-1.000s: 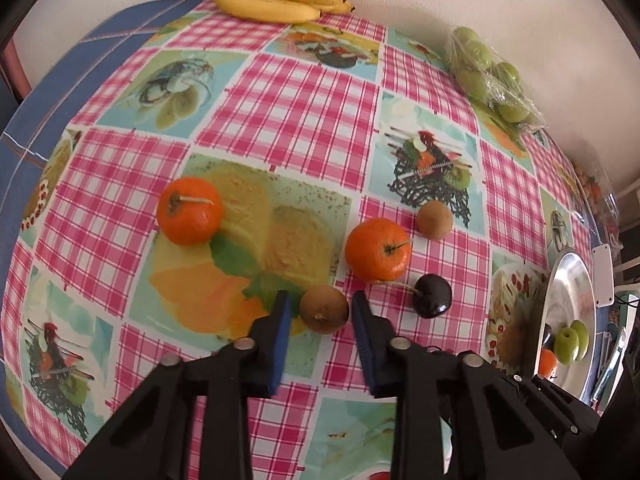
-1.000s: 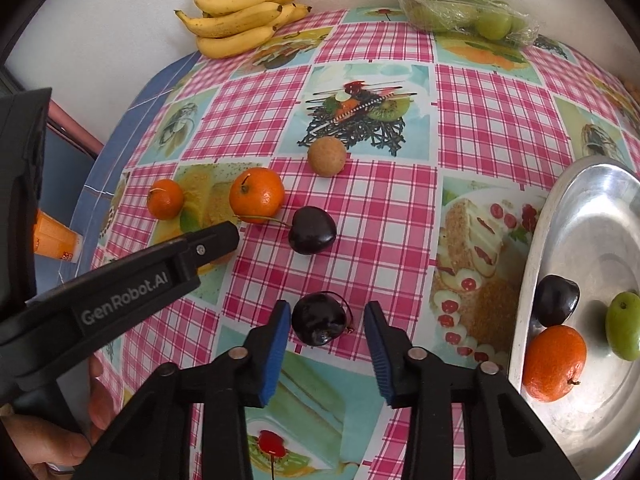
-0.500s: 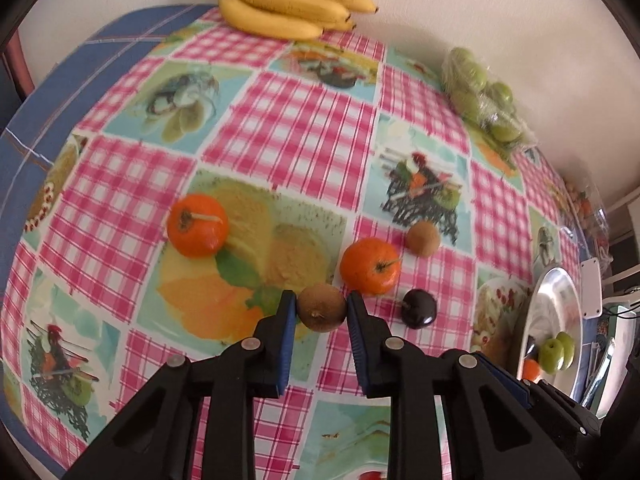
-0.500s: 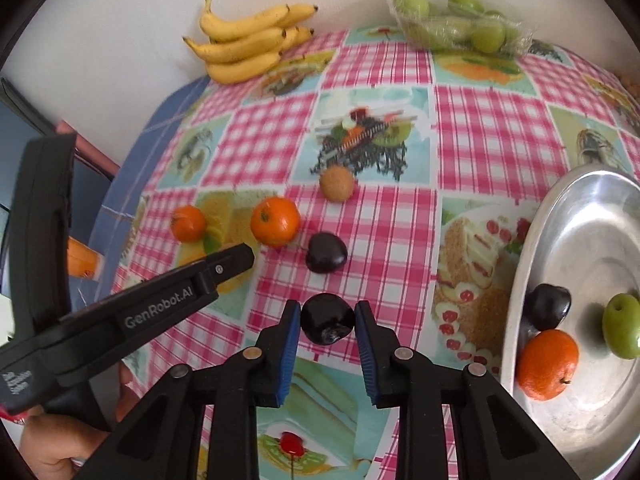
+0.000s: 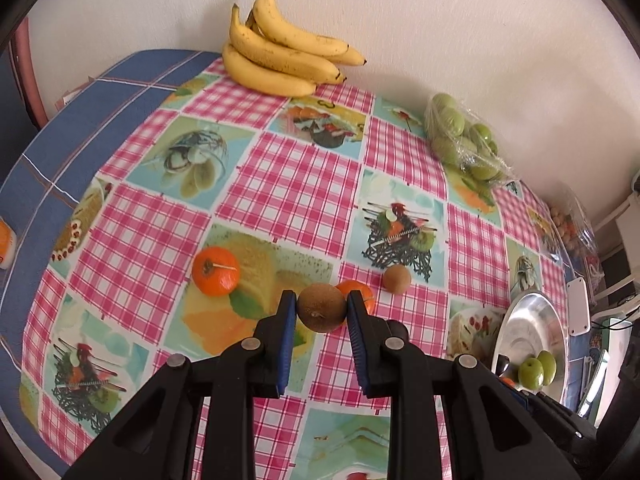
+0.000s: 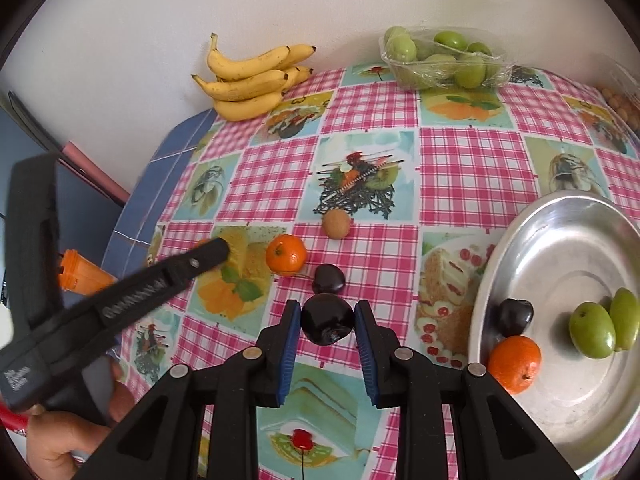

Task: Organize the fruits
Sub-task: 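Carry the dark plum and the brown kiwi over the steel bowl with both tools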

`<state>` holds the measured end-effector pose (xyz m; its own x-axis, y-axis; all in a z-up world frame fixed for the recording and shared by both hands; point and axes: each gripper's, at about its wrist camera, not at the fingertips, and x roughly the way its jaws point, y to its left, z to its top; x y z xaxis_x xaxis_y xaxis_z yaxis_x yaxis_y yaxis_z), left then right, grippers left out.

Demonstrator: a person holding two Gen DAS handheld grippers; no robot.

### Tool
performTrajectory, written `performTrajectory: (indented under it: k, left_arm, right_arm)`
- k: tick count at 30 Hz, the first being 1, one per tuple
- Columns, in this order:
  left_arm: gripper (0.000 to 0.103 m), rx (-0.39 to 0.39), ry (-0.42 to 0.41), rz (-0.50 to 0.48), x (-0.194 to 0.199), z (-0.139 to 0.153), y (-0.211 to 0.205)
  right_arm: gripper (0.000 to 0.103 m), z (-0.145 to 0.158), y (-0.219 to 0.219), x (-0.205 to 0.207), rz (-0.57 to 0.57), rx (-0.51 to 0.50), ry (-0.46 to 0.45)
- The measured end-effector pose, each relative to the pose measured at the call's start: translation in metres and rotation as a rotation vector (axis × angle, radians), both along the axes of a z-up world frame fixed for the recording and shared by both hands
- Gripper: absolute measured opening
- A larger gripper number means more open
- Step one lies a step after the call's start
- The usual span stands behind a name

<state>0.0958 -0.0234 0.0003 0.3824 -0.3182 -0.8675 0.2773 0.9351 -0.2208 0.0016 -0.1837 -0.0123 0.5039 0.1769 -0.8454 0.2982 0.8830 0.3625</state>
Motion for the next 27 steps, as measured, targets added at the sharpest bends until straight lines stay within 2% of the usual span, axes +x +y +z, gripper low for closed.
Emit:
performTrajectory:
  k: [14,21,27]
  left_arm:
    - [0.026,0.024,-0.016,-0.006,-0.004,0.002,-0.006]
    - [0.026,0.038,-0.021,-0.055,-0.013,0.002,-0.025]
    - [0.026,0.06,-0.033,-0.131,-0.029,0.003,-0.053]
  right_arm:
    - [0.03,0.007,-0.028,-0.014,-0.076,-0.054,0.013]
    - [0.03,0.009,-0.054,-0.027,-0.151,-0.088,0.027]
    - [0.03,0.007,-0.083,-0.041,-0.238,-0.057,0.027]
